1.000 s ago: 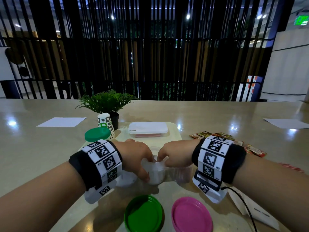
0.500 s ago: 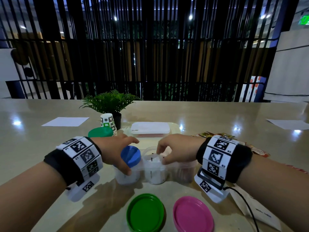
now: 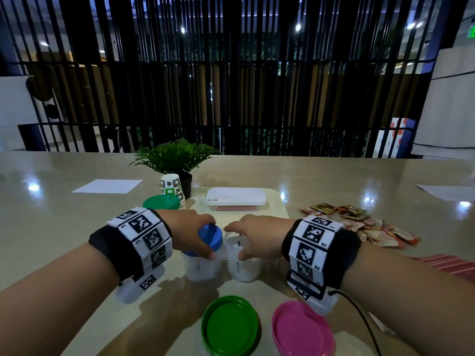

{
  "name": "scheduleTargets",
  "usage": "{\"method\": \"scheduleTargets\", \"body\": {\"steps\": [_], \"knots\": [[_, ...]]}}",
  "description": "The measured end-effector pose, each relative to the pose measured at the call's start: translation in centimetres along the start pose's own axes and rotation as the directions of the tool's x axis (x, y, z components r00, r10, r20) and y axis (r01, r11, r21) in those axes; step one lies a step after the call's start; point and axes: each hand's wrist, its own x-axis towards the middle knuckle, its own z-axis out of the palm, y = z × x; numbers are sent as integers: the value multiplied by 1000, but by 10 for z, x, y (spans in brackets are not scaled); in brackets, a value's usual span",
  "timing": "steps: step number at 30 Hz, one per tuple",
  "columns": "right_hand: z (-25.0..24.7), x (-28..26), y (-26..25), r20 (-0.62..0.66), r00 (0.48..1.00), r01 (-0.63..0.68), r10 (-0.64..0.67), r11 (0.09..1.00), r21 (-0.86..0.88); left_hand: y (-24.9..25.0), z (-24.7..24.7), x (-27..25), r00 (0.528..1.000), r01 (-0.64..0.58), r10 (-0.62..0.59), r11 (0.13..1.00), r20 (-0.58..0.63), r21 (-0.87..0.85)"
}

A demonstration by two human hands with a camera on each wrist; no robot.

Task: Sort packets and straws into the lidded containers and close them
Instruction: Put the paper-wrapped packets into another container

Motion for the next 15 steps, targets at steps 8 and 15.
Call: {"method": "scheduleTargets", "body": {"steps": [8, 15], "knots": [[6, 4, 2, -14, 1000, -3, 2, 998, -68, -3, -3, 0, 997, -72, 72, 997, -6, -13], [1, 7, 3, 6, 1000, 2, -2, 998, -61, 5, -3, 4, 994, -106, 106, 992, 3, 60]]}}
